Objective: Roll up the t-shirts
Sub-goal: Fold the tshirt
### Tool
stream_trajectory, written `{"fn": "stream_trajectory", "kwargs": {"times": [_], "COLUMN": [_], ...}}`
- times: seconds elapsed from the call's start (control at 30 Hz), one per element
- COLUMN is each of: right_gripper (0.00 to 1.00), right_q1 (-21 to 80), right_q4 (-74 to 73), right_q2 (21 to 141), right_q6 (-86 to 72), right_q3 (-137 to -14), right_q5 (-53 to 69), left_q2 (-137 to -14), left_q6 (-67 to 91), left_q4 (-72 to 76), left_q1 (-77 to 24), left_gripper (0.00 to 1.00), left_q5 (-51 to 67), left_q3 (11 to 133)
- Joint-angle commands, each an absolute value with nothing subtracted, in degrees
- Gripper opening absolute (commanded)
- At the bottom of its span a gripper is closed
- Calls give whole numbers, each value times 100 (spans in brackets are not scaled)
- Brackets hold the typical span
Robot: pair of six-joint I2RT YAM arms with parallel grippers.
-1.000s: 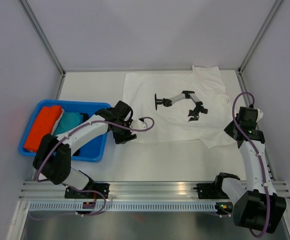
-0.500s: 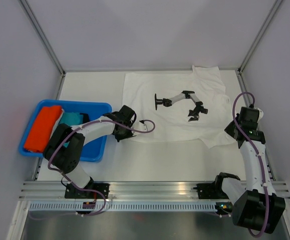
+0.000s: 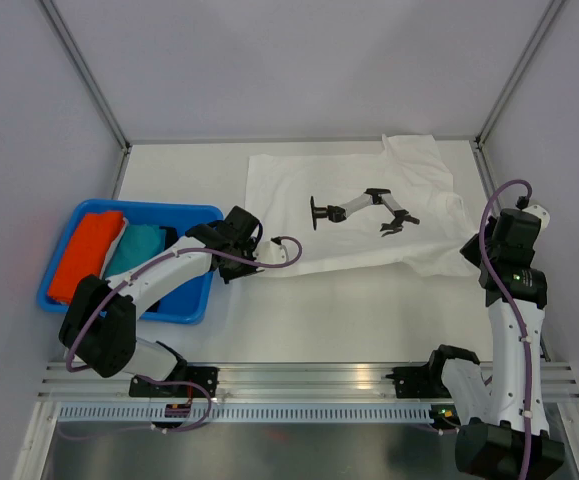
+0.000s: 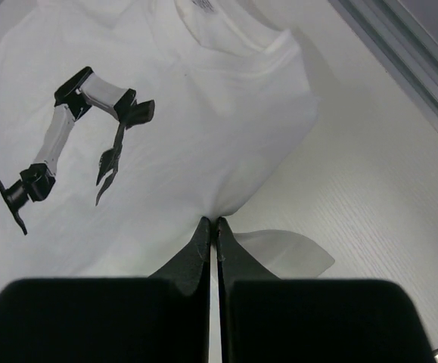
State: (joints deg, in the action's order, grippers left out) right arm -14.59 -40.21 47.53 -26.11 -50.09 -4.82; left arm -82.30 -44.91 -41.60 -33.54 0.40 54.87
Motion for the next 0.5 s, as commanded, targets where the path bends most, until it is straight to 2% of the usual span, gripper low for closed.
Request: {"fn": "stream_trajectory", "kwargs": {"times": [0.0,0.17,0.47], "right_gripper": [0,0,0], "right_q1": [-1494,-1494,-1494], "right_q4": [-4298,-3982,-2655], "right_q2": [4667,4939,6749], "right_q6": [-2531,-2426,-2601], "right_q3": [-5317,-5396,-5423], "right_q5": [-440,-492,-131], "left_q2": [-8007,-8296,-9833], "left_q6": [-4606,-4396,-3981], "left_q4": [-4526,-4246,-3753], "left_q1": [-3384,-3331,-3226], "left_gripper": [2,2,2], "left_q5": [123,27,-631], "left_q3": [5774,6203,7425]}}
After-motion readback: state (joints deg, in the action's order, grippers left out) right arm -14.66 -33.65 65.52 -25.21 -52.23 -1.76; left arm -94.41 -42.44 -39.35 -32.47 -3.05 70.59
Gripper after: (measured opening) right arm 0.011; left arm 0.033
